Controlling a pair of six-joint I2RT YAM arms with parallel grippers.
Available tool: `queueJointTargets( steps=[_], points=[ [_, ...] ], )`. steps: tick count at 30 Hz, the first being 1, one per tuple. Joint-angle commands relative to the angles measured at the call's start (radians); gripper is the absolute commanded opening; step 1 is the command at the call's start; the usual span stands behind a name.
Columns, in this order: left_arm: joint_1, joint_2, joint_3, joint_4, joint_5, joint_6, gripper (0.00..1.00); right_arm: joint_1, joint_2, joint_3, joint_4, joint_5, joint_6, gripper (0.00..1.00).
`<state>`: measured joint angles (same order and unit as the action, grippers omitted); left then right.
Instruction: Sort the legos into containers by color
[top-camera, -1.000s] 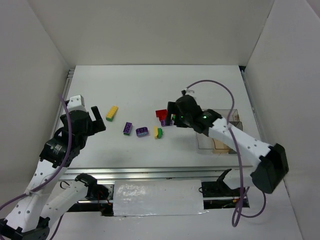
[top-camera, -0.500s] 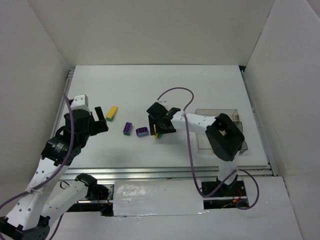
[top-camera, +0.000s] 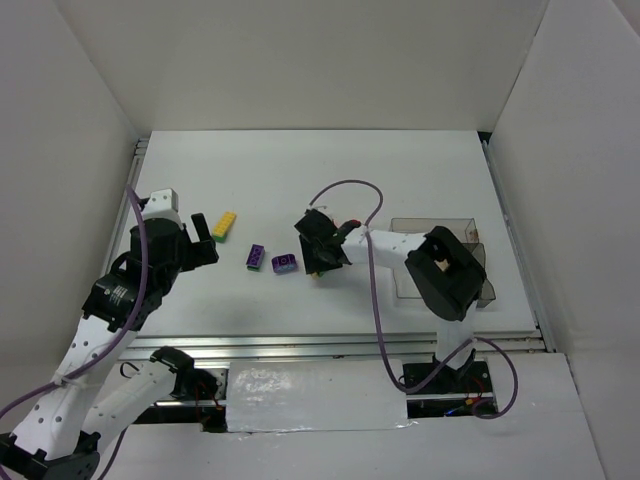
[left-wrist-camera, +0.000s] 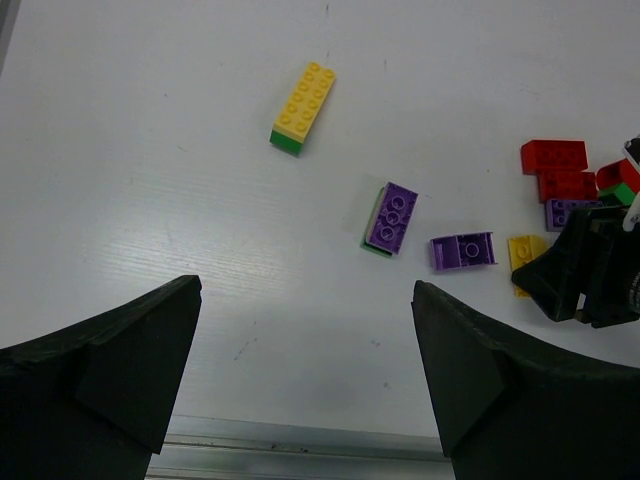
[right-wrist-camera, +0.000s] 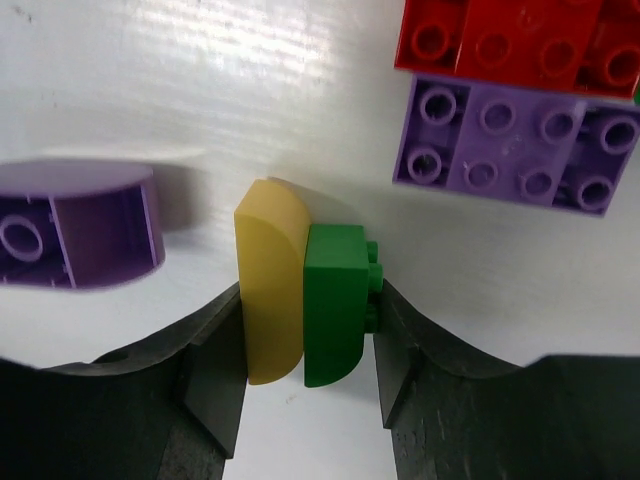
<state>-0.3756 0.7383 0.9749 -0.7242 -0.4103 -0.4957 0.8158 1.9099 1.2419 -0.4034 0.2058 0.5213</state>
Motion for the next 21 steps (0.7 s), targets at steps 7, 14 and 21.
queueJointTargets(
  steps=[7,14,21],
  points=[
    [0.004,0.01,0.013,0.208,0.426,-0.171,0.99,0.111,-0.479,-0.264,0.212,-0.091,-0.069,0.03],
    [-0.107,0.168,-0.219,0.807,0.895,-0.521,0.99,0.177,-0.773,-0.389,0.261,-0.08,-0.035,0.03],
    [-0.241,0.305,-0.199,0.896,0.86,-0.538,0.99,0.206,-0.85,-0.369,0.192,0.013,-0.006,0.03]
  ],
)
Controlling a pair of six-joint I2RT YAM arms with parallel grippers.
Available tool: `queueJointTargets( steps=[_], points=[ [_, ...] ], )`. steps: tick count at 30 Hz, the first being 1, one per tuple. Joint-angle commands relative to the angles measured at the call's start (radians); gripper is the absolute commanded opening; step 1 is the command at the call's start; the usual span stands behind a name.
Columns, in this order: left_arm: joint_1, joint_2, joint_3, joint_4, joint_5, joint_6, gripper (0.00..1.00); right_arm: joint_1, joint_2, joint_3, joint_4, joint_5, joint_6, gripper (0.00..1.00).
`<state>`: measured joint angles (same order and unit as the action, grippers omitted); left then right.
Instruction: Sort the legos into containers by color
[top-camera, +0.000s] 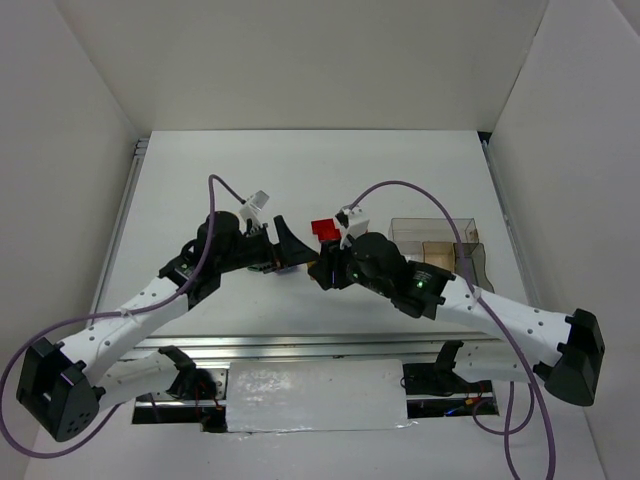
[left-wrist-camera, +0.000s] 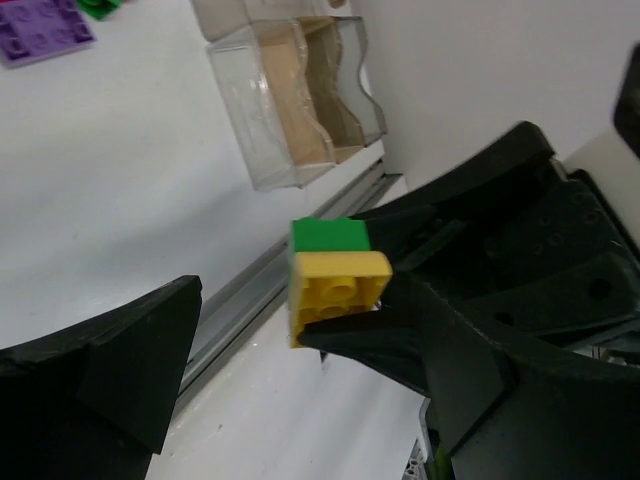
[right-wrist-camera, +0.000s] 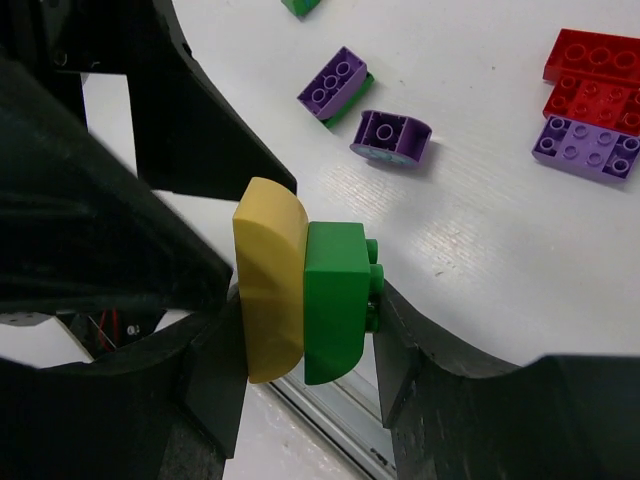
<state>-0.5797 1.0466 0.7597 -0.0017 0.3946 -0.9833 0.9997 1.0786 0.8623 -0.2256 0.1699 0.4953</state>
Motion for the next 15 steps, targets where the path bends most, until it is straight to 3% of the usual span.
queueJointTargets(
  steps=[1,7,8,10,15],
  points=[
    [-0.043,0.0,0.012,0.177,0.046,-0.051,0.99,0.023,-0.026,0.011,0.009,0.057,0.031,0.04],
    [-0.055,-0.01,-0.003,0.177,0.02,-0.041,0.88,0.024,-0.025,0.029,-0.015,0.068,0.049,0.04],
    [-0.055,-0.007,-0.003,0.178,0.02,-0.037,0.78,0.024,-0.026,0.027,-0.009,0.06,0.054,0.04],
    [-0.055,0.006,0.001,0.172,0.02,-0.035,0.68,0.024,-0.035,0.026,0.006,0.043,0.058,0.04],
    [-0.062,0.041,0.013,0.175,0.02,-0.026,0.61,0.024,-0.048,0.033,0.015,0.037,0.061,0.05]
  ],
)
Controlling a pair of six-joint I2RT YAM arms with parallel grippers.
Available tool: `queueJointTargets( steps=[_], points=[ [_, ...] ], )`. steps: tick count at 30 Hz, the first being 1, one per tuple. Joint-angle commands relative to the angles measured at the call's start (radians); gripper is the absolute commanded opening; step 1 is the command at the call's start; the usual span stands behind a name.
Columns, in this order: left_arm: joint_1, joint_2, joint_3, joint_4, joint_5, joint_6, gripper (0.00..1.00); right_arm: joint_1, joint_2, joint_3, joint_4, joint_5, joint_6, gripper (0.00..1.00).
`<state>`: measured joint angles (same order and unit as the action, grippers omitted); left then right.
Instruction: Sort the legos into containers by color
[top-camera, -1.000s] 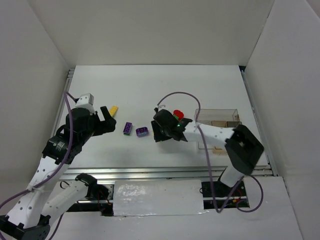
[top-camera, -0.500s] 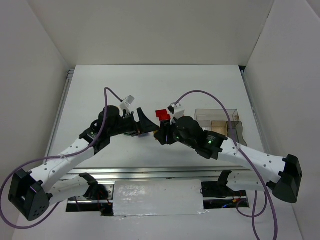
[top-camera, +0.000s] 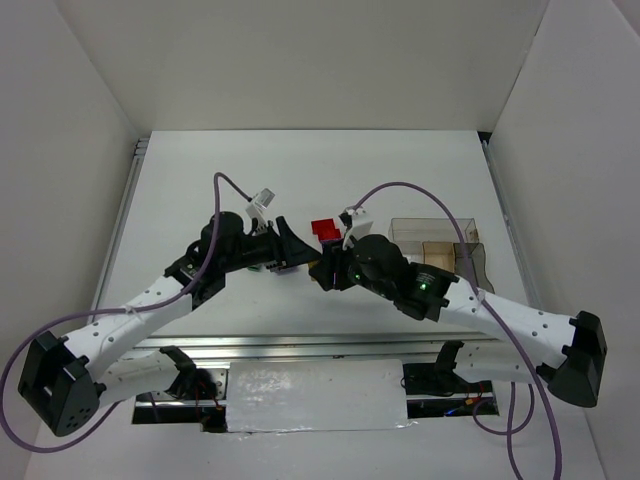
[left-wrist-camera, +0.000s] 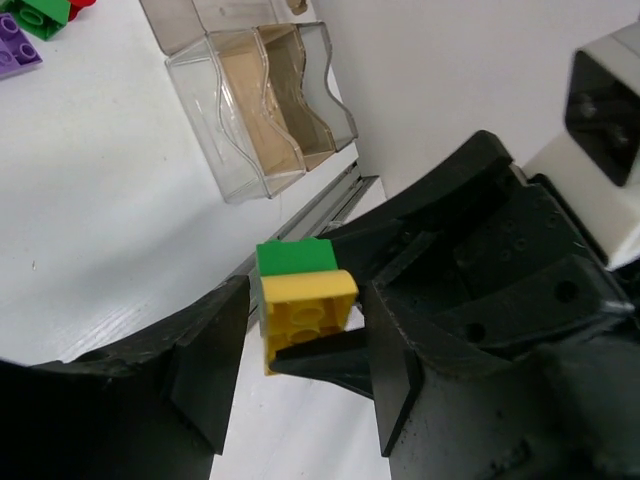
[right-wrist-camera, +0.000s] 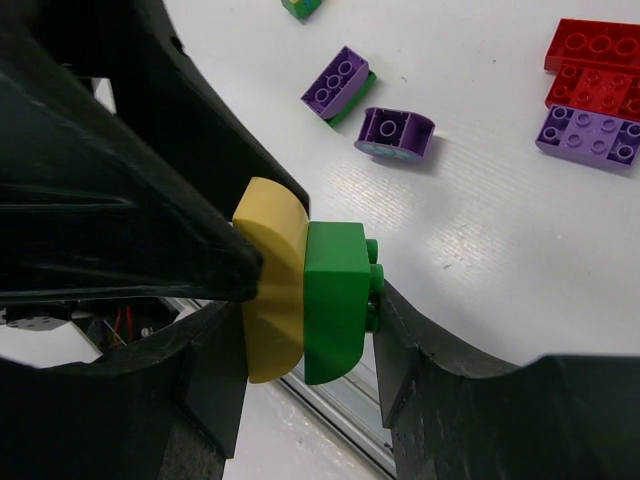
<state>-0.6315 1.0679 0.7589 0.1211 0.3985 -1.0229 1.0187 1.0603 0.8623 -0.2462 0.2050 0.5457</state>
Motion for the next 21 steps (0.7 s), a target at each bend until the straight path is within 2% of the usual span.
queueJointTargets(
  steps=[1,4,5,6,8,10,11,12,13,14,15,18,19,20,21],
  points=[
    [-0.011,0.033,0.016,0.051,0.014,0.017,0.61,0.004,-0.029,0.035,0.039,-0.007,0.011,0.05],
    [-0.023,0.059,0.022,0.066,0.026,0.024,0.6,0.004,-0.017,0.043,0.044,-0.019,0.011,0.05],
    [-0.027,0.067,0.029,0.074,0.031,0.026,0.53,0.004,-0.004,0.052,0.036,-0.016,0.011,0.05],
    [-0.03,0.088,0.04,0.069,0.034,0.03,0.25,0.006,0.001,0.058,0.03,-0.013,0.011,0.05],
    [-0.037,0.115,0.066,0.033,0.045,0.055,0.0,0.004,0.013,0.07,0.018,-0.001,0.013,0.06],
    [-0.042,0.135,0.091,0.014,0.043,0.072,0.0,0.004,0.012,0.069,0.019,0.004,0.013,0.17],
    [-0.042,0.13,0.092,0.011,0.039,0.076,0.0,0.004,0.007,0.06,0.022,0.013,0.014,0.33],
    [-0.043,0.118,0.092,0.006,0.021,0.081,0.0,0.004,-0.008,0.052,0.027,0.013,0.016,0.72],
    [-0.042,0.107,0.089,0.0,0.011,0.095,0.0,0.001,-0.02,0.029,0.041,0.01,0.01,0.8],
    [-0.043,0.095,0.091,-0.02,-0.004,0.107,0.0,-0.005,-0.048,0.018,0.044,0.004,0.007,0.95],
    [-0.042,0.069,0.092,-0.026,-0.015,0.119,0.0,-0.014,-0.062,0.005,0.045,-0.009,-0.006,1.0],
    [-0.042,0.012,0.077,-0.011,-0.001,0.206,0.0,-0.101,-0.126,-0.037,0.038,-0.174,-0.033,1.0],
    [-0.042,-0.003,0.068,-0.002,0.019,0.222,0.0,-0.129,-0.15,-0.069,0.053,-0.246,-0.042,1.0],
    [-0.042,-0.02,0.042,0.014,0.034,0.234,0.0,-0.193,-0.204,-0.086,0.067,-0.404,-0.053,1.0],
    [-0.04,-0.055,0.027,0.058,0.055,0.253,0.0,-0.228,-0.233,-0.106,0.082,-0.488,-0.065,1.0]
  ],
)
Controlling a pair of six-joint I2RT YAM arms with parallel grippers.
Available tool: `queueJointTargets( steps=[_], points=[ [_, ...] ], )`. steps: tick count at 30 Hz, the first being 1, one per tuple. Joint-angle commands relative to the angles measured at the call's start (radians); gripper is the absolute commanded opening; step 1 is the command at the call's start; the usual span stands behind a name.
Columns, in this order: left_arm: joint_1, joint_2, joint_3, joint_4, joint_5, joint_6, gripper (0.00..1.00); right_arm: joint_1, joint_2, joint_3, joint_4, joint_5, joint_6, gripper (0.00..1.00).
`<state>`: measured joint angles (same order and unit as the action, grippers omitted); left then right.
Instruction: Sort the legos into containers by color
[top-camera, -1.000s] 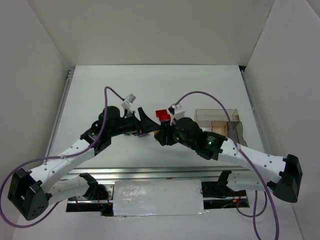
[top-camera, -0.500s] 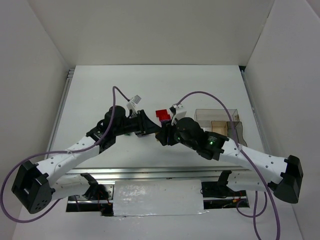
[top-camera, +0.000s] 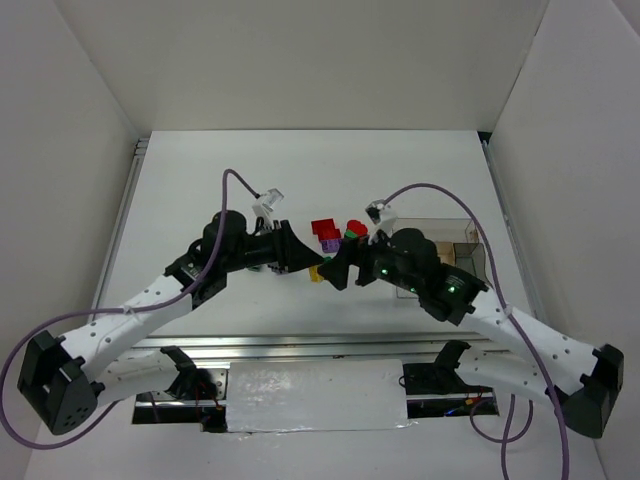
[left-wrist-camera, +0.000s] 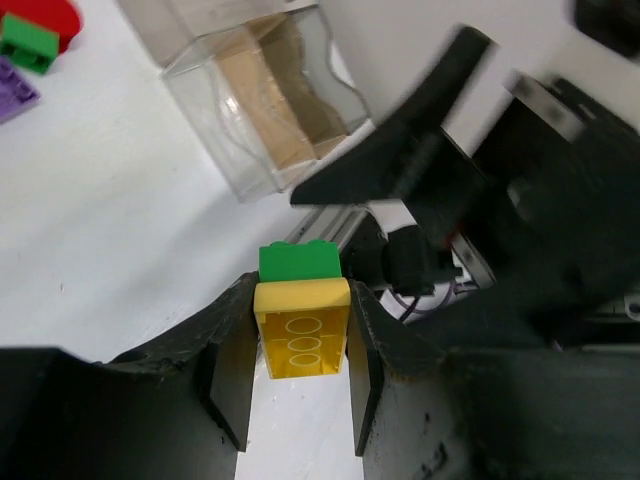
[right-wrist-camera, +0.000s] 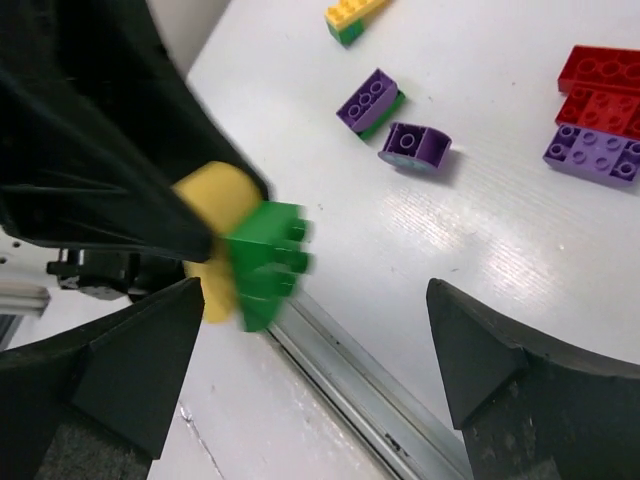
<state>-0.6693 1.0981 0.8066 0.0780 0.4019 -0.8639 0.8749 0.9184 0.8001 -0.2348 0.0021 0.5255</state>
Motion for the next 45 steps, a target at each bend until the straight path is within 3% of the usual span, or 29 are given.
queueJointTargets(
  steps=[1,3,7,8,12,17,21,23,24,26,27,30,34,38,43,45],
  points=[
    [-0.003,-0.101,-0.035,0.118,0.096,0.103,0.0,-0.124,-0.122,-0.079,0.11,-0.371,-0.045,1.0],
    [-0.003,-0.144,-0.069,0.188,0.147,0.112,0.0,-0.244,-0.183,-0.11,0.17,-0.566,-0.029,1.0],
    [-0.004,-0.185,-0.122,0.334,0.282,0.085,0.0,-0.297,-0.193,-0.156,0.313,-0.807,0.007,0.98],
    [-0.003,-0.181,-0.124,0.353,0.331,0.074,0.0,-0.297,-0.19,-0.156,0.313,-0.841,0.027,0.98],
    [-0.003,-0.173,-0.138,0.393,0.357,0.059,0.0,-0.286,-0.161,-0.243,0.653,-0.922,0.181,0.96],
    [-0.003,-0.17,-0.158,0.447,0.362,0.032,0.0,-0.229,-0.092,-0.245,0.709,-0.918,0.206,0.91],
    [-0.003,-0.161,-0.161,0.45,0.348,0.029,0.0,-0.188,-0.059,-0.228,0.738,-0.901,0.208,0.68],
    [-0.004,-0.152,-0.162,0.456,0.353,0.026,0.0,-0.174,-0.052,-0.222,0.735,-0.886,0.2,0.52],
    [-0.003,-0.15,-0.162,0.456,0.354,0.026,0.0,-0.171,-0.052,-0.22,0.727,-0.877,0.191,0.26],
    [-0.003,-0.155,-0.162,0.444,0.353,0.032,0.0,-0.171,-0.062,-0.217,0.665,-0.831,0.147,0.04],
    [-0.003,-0.161,-0.161,0.433,0.347,0.035,0.0,-0.172,-0.082,-0.217,0.634,-0.805,0.124,0.0],
    [-0.003,-0.208,-0.144,0.343,0.29,0.075,0.0,-0.201,-0.139,-0.243,0.545,-0.726,0.053,0.0],
    [0.0,-0.331,-0.116,0.174,0.146,0.176,0.0,-0.31,-0.188,-0.285,0.503,-0.735,0.05,0.0],
    [0.002,-0.441,-0.112,0.077,0.019,0.218,0.0,-0.385,-0.193,-0.263,0.358,-0.693,0.021,0.0],
    [0.002,-0.481,-0.018,-0.22,-0.21,0.282,0.0,-0.539,-0.073,-0.148,0.07,-0.309,0.042,0.0],
    [0.002,-0.472,0.019,-0.289,-0.305,0.298,0.0,-0.627,0.014,-0.085,-0.035,-0.225,0.077,0.0]
  ],
)
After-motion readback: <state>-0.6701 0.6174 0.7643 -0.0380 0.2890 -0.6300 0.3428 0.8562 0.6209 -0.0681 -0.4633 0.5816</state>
